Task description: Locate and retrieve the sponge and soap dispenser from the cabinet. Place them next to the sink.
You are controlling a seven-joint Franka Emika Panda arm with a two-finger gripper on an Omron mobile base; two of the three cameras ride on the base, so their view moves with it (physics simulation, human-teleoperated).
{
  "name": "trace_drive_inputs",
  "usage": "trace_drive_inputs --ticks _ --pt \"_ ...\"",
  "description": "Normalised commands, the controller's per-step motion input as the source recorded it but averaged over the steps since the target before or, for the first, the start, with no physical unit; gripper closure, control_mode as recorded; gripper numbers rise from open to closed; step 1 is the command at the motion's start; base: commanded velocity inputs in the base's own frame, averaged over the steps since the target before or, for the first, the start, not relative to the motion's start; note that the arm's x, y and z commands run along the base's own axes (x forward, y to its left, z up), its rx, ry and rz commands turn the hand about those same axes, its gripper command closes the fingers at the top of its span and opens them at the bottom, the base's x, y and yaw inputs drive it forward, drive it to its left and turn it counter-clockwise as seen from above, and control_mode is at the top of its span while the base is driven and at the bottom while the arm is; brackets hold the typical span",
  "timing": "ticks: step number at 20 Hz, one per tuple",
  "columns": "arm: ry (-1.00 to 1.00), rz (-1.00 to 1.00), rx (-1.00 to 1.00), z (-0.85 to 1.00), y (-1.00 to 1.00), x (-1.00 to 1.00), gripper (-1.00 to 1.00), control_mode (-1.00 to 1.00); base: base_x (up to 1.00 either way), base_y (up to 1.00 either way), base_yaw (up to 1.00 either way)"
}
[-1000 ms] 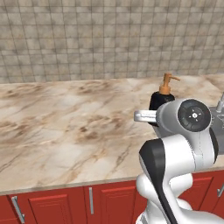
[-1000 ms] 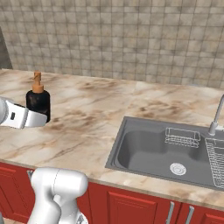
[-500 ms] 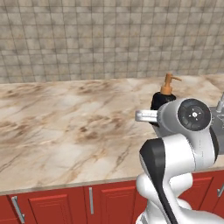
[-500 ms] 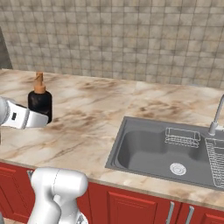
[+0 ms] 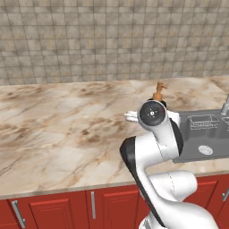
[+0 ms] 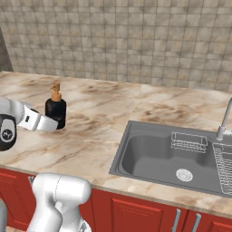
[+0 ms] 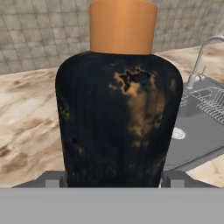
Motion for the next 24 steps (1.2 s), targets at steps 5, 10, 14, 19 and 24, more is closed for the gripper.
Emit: trace_drive_inputs --ticks 5,10,14,19,24 --pt "0.02 -0.15 0.0 -0.54 0.11 0.91 1.0 -1.0 0.0 0.0 0.0" --pt "-0.01 -0.21 -0.04 -0.67 -0.02 0.81 1.0 -1.0 0.0 0.0 0.0" --pt "-0.03 -0.26 -0.12 -0.61 -0.1 0.62 1.0 -1.0 0.0 0.0 0.0" --pt "0.06 -0.15 -0.09 -0.26 -0.46 0.62 1.0 -1.0 0.0 0.0 0.0" --pt "0.27 -0.02 0.06 -0.07 -0.61 0.61 1.0 -1.0 0.0 0.0 0.0"
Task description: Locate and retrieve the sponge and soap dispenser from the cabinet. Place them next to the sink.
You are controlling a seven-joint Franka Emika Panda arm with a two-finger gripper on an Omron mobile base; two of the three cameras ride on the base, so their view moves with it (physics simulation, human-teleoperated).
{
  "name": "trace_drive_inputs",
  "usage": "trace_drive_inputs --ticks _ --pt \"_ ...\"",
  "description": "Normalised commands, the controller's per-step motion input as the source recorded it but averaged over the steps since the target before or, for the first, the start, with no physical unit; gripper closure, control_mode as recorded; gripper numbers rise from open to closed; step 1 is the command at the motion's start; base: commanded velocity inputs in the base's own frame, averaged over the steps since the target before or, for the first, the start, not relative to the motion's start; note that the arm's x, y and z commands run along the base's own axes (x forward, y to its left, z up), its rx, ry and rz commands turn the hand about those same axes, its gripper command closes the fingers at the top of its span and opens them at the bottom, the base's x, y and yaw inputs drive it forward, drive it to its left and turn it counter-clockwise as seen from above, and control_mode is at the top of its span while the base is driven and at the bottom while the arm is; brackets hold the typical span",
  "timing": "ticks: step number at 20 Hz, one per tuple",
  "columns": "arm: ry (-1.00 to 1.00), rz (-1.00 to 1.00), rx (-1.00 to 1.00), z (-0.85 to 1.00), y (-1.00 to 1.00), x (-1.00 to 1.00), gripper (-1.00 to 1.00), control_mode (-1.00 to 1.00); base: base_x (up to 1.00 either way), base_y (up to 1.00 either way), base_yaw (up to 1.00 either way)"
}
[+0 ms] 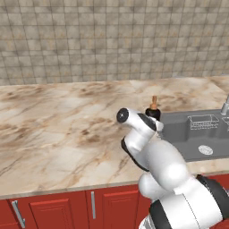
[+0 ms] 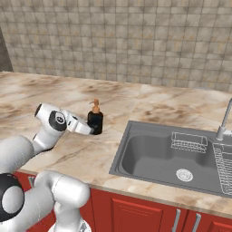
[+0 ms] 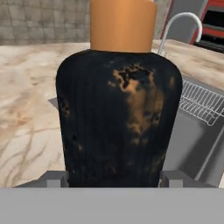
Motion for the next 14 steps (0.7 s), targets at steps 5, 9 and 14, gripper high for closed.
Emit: trace_drive_inputs --ticks 5,9,14 --pt "0.16 0.0 0.05 -0.17 -0.5 0.59 1.0 -1.0 0.0 0.0 0.0" --pt "0.0 -0.01 -0.05 -0.4 -0.17 0.34 1.0 -1.0 0.0 0.0 0.0" --pt "-0.08 -0.09 -0.05 -0.76 -0.11 0.15 1.0 -1.0 0.0 0.0 0.0"
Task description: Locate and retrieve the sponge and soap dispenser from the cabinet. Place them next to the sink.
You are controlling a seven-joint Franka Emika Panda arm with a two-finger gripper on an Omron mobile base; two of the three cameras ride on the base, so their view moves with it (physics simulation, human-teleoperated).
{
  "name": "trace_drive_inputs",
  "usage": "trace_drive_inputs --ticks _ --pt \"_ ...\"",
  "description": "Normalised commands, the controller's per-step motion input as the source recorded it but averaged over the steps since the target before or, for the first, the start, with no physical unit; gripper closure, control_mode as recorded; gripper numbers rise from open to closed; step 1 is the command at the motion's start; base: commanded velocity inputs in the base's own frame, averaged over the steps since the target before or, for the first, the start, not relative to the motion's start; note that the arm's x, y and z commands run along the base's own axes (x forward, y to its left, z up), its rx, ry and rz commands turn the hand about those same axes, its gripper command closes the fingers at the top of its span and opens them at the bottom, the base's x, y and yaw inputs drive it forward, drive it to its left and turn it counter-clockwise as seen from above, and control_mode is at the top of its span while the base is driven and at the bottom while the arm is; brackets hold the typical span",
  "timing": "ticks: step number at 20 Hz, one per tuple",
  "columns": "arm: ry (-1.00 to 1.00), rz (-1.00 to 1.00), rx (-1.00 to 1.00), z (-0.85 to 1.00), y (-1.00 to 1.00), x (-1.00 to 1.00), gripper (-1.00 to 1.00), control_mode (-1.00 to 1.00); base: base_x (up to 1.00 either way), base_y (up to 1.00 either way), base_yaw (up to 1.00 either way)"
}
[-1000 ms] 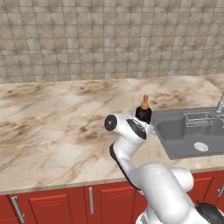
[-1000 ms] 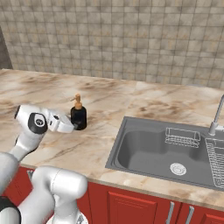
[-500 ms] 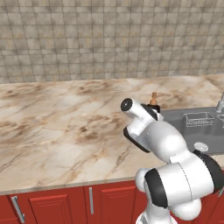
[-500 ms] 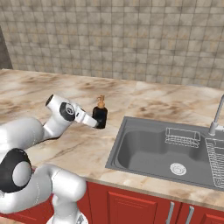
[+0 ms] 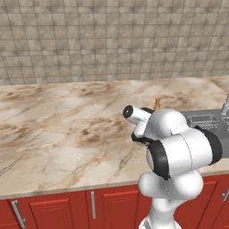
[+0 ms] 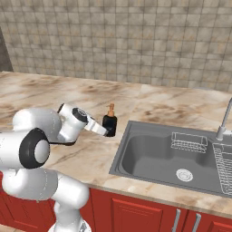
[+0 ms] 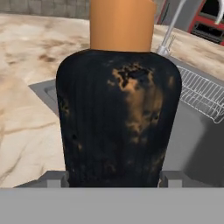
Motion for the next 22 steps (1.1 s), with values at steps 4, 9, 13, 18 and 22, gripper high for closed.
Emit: trace_drive_inputs --ticks 4,9,13,18,22 --pt "-0.14 -0.14 0.01 -0.45 -0.06 0.01 1.0 -1.0 0.0 0.0 0.0" --pt "-0.06 -0.15 0.1 -0.15 -0.09 0.0 1.0 -1.0 0.0 0.0 0.0" --pt "-0.02 -0.19 0.15 -0.29 0.0 0.0 1.0 -1.0 0.0 0.0 0.0" --pt "0.0 -0.19 0.04 -0.32 0.09 0.0 1.0 -1.0 0.0 0.0 0.0" --pt "0.03 -0.15 -0.04 -0.37 0.22 0.06 1.0 -1.0 0.0 0.0 0.0"
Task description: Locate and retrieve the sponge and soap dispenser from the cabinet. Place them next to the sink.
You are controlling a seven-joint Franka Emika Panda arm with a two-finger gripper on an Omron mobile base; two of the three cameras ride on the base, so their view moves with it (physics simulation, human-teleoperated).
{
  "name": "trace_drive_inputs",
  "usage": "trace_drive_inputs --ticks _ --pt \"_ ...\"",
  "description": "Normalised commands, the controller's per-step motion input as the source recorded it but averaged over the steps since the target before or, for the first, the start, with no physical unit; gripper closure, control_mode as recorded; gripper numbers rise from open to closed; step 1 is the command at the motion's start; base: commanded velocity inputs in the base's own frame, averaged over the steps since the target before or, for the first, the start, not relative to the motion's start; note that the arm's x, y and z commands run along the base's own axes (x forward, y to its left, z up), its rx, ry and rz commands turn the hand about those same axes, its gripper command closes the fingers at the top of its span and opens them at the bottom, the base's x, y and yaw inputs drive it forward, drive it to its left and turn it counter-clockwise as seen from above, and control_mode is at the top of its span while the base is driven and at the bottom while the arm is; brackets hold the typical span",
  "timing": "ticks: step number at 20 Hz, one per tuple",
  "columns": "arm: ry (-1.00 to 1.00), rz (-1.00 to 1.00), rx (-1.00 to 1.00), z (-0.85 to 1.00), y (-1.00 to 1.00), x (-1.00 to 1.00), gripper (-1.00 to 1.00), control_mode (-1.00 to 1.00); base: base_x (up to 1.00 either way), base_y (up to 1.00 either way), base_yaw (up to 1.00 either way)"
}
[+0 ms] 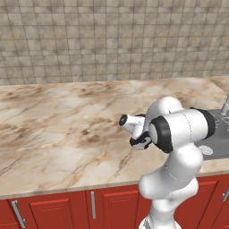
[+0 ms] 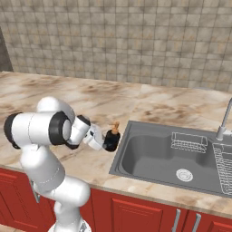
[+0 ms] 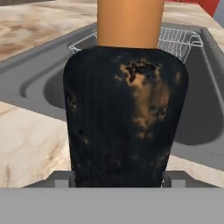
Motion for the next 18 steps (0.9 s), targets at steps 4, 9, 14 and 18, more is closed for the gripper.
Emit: trace_drive_inputs --ticks 4,9,14,18 --pt "0.15 0.0 -0.03 -0.44 0.25 0.13 1.0 -1.0 0.0 0.0 0.0" --pt "0.08 -0.02 -0.03 -0.48 0.2 0.02 1.0 -1.0 0.0 0.0 0.0" --pt "0.14 -0.03 -0.03 -0.49 0.12 0.07 1.0 -1.0 0.0 0.0 0.0" --pt "0.15 0.0 0.0 -0.27 0.1 0.01 1.0 -1.0 0.0 0.0 0.0"
